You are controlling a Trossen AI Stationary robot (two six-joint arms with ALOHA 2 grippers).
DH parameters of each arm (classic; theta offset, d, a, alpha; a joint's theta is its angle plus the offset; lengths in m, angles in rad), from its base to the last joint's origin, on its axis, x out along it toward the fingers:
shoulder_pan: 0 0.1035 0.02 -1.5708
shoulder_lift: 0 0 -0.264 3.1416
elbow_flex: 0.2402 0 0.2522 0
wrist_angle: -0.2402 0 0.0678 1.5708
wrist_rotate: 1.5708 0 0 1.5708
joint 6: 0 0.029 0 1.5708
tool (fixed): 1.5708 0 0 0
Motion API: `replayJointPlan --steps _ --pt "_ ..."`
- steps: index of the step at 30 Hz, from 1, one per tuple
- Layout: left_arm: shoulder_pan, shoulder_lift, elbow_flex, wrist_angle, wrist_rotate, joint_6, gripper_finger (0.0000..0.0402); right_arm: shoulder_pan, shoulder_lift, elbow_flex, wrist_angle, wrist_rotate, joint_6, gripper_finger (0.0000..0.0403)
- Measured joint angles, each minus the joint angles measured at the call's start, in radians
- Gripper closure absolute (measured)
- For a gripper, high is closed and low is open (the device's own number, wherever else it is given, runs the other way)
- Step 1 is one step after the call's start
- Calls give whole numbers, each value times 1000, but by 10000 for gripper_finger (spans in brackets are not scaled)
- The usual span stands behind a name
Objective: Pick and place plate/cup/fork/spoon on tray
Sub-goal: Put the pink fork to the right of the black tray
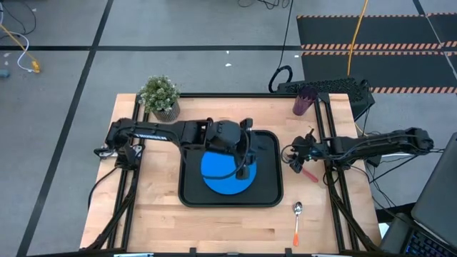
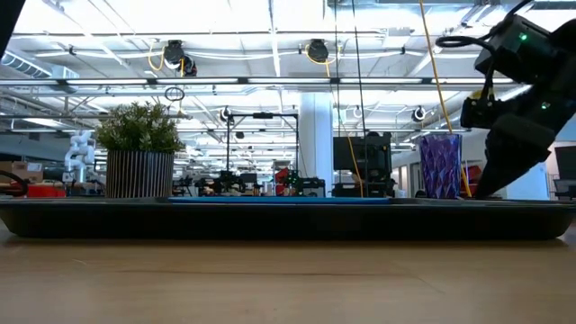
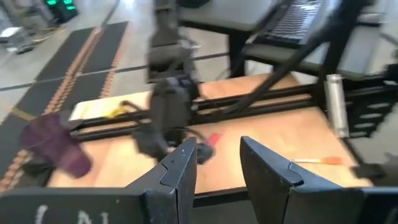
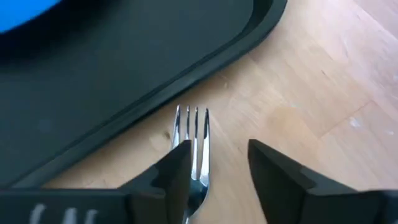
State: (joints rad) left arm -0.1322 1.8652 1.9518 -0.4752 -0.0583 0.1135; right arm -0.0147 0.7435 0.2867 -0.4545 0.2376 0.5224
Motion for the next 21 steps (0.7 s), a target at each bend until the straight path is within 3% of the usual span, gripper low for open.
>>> replayJointPlan --steps 5,10,14,18,21 --pt "-45 -1 -29 153 3 5 275 0 -15 0 3 -2 12 215" --pt "-52 2 -175 630 -66 19 275 0 -15 0 44 -79 9 207" --pt "1 0 -277 1039 -20 -105 275 1 -15 0 120 -177 -63 207" --pt "48 2 -316 1103 146 -244 275 3 -15 -7 213 -213 -131 207" --pt "61 2 -339 1082 197 -216 275 3 -15 -9 242 -214 -141 207"
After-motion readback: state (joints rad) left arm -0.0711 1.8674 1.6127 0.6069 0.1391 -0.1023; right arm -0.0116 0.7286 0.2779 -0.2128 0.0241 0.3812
